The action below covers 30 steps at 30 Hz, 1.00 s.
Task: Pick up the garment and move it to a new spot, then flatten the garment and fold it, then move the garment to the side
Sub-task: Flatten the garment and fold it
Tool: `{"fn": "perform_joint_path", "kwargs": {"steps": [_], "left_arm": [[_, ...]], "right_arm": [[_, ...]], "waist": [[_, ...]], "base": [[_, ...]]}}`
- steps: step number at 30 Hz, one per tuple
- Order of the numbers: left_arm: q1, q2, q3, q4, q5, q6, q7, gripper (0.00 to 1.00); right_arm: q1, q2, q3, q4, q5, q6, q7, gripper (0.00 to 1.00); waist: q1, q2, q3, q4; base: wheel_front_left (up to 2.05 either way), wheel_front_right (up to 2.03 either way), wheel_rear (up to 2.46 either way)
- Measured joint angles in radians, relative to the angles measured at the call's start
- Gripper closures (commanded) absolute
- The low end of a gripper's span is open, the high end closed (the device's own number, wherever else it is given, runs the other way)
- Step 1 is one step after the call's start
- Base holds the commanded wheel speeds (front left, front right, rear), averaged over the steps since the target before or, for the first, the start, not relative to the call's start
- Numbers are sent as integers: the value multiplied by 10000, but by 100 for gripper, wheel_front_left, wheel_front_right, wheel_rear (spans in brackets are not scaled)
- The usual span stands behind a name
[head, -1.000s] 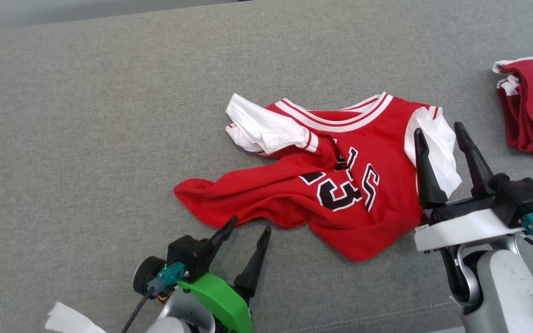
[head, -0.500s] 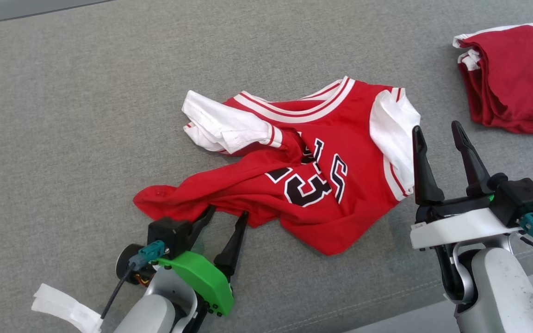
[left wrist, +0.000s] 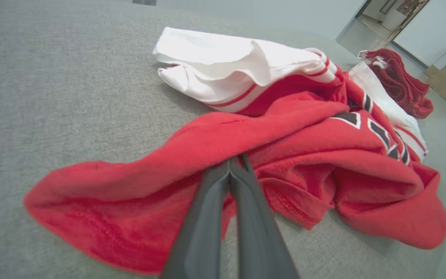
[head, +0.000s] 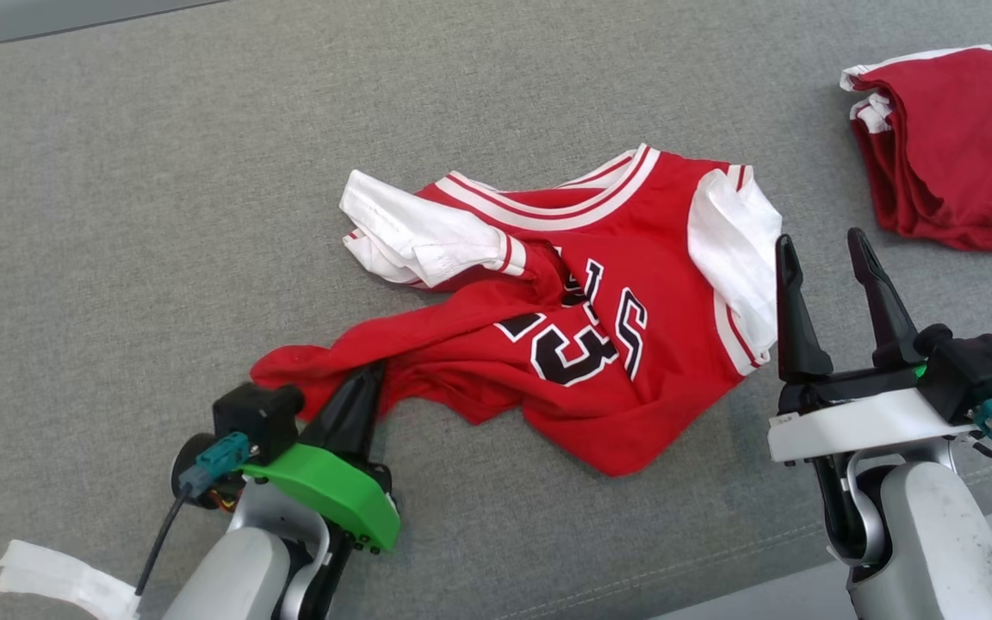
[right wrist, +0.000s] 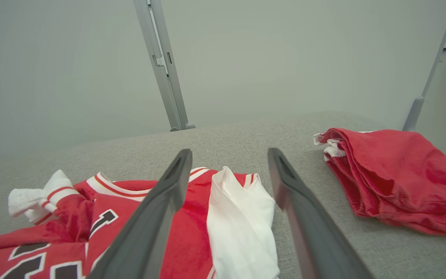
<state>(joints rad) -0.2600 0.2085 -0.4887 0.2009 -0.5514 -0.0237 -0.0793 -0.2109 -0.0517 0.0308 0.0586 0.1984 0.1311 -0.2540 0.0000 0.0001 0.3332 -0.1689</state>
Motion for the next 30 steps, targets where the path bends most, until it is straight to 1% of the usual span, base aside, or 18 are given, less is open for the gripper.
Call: {"fn": "perform_joint_path", "kwargs": {"steps": [8, 9, 10, 13, 17, 18, 21, 26, 30], "left_arm": [[31, 401, 449, -905, 226, 472, -577, 100], [32, 430, 535, -1051, 307, 575, -686, 65], [30, 479, 616, -1191, 385, 669, -794, 0], [20, 637, 863, -1636, 585, 918, -1091, 0], [-12, 1035, 1331, -2127, 1089, 1425, -1390, 0], [-12, 1035, 1331, -2127, 1089, 1425, -1390, 0], [-7, 1335, 1772, -2362, 1214, 1726, -1507, 0], [492, 1868, 2359, -2545, 1235, 2004, -1588, 0], [1133, 2042, 2562, -2742, 1147, 2090, -1597, 0]], "right_arm": [[13, 6, -105, -81, -82, 0, -25, 0], [14, 6, -111, -104, -84, 0, -23, 0], [14, 8, -109, -125, -86, 0, -23, 0], [13, 10, -161, -180, -117, 0, 29, 0], [20, 6, -194, -238, -176, 0, 98, 0], [20, 6, -194, -238, -176, 0, 98, 0], [53, -29, -188, -286, -219, 0, 173, 0], [218, -203, -67, -322, -249, 0, 339, 0], [390, -324, 4, -349, -249, 0, 502, 0]], "waist": [[0, 0, -160, 299], [0, 0, -186, 350], [0, 0, -214, 399], [0, 0, -308, 551], [0, 0, -463, 752], [0, 0, -463, 752], [0, 0, -578, 911], [0, 0, -819, 1096], [0, 0, -1052, 1190]], "base": [[0, 0, 0], [0, 0, 0], [0, 0, 0], [0, 0, 0], [0, 0, 0], [0, 0, 0], [0, 0, 0], [0, 0, 0], [0, 0, 0]]}}
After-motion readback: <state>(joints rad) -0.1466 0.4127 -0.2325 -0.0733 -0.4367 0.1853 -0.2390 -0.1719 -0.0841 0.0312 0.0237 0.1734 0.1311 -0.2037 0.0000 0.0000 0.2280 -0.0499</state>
